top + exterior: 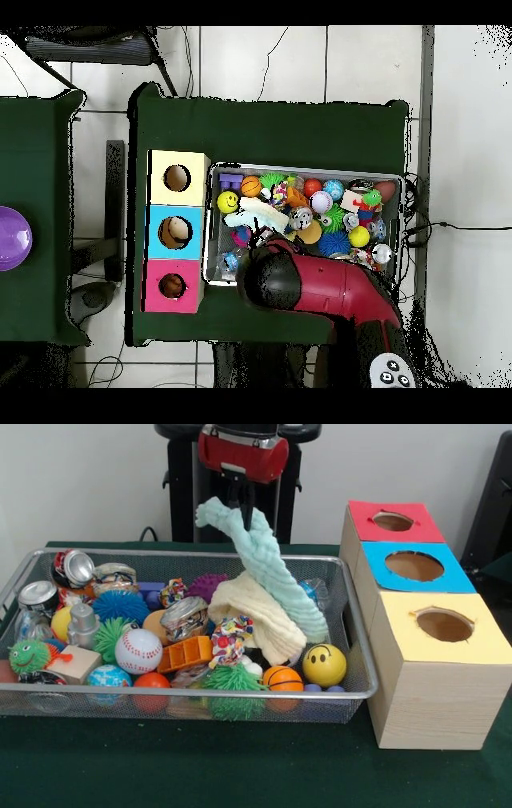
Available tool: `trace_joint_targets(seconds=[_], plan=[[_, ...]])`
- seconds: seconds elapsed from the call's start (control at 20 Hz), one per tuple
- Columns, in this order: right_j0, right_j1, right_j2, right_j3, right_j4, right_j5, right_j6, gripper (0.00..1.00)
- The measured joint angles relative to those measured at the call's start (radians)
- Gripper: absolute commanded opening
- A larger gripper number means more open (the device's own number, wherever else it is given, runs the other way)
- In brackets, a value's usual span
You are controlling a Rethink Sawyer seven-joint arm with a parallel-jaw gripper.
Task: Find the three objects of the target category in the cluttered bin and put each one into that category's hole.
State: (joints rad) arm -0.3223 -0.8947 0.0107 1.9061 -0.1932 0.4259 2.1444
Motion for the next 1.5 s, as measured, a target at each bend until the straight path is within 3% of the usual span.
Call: trace_joint_targets(seconds=[0.45,0.9,1.5], plan=[[-0.031,-0.054,-0.024,-0.016,-0.055,0.126,0.000,0.00],[-0.083,-0.106,-0.025,-0.011,-0.094,0.143,0.000,0.00],[-0.127,-0.077,-0.025,-0.011,-0.133,0.142,0.000,0.00]])
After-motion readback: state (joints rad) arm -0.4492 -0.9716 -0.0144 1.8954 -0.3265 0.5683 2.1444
